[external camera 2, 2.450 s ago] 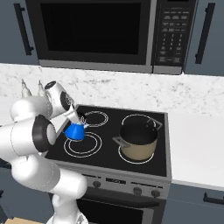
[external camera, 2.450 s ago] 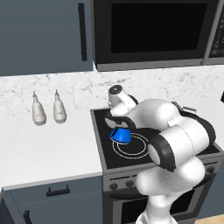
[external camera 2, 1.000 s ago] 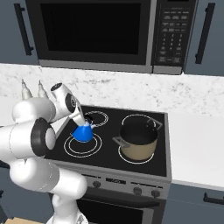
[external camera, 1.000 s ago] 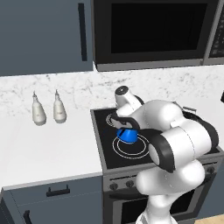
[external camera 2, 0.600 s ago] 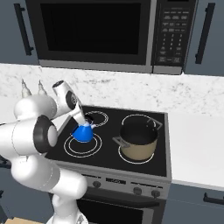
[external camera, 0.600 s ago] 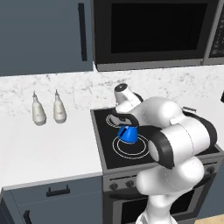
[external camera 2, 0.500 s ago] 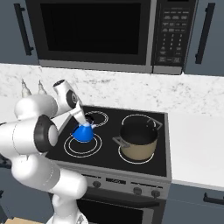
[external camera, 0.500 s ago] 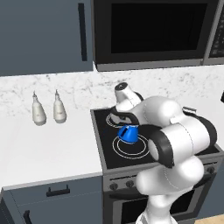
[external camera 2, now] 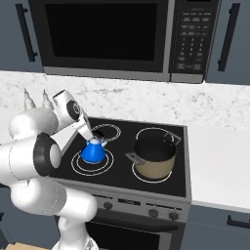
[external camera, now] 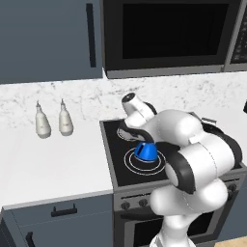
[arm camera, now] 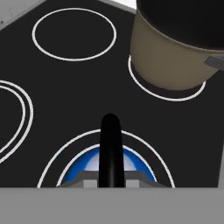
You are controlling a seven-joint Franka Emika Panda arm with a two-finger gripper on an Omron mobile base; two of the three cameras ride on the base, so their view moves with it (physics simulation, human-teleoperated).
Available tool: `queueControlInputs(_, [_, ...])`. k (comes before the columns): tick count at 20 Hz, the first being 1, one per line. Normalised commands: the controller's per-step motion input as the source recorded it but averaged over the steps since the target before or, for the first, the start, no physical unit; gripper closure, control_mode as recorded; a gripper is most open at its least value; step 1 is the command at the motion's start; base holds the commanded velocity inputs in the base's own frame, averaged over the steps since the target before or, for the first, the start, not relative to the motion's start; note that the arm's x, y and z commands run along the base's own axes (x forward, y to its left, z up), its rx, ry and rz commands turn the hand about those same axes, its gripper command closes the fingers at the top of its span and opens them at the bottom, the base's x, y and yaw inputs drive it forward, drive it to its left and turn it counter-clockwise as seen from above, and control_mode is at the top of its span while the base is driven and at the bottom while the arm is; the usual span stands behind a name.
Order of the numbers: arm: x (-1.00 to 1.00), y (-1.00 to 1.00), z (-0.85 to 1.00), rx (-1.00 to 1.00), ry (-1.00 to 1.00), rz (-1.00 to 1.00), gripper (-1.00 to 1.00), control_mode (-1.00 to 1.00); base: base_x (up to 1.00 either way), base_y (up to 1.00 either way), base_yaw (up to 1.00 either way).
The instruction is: Pick the kettle from the counter and place it on a stove burner. Then turn the burner on.
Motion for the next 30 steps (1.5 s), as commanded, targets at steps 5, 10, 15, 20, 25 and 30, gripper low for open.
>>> queueControlInputs(5, [-0.01, 0.15, -0.19, -0.16, 0.01, 0.00, 1.00, -1.00, 0.00, 0.00, 0.00])
queueControlInputs(10, [0.00, 0.18, -0.18, -0.21, 0.02, 0.00, 1.00, -1.00, 0.00, 0.00, 0.00])
queueControlInputs(15, [0.00, 0.05, -0.02, -0.09, 0.00, 0.00, -1.00, -1.00, 0.00, 0.00, 0.00])
queueControlInputs(20, [-0.10, -0.02, 0.00, 0.00, 0.00, 0.00, -1.00, -1.00, 0.00, 0.00, 0.00])
queueControlInputs(25, [-0.20, -0.04, 0.00, 0.00, 0.00, 0.00, -1.00, -1.00, 0.00, 0.00, 0.00])
queueControlInputs(30, [-0.26, 0.00, 0.01, 0.00, 0.00, 0.00, -1.00, -1.00, 0.00, 0.00, 0.00])
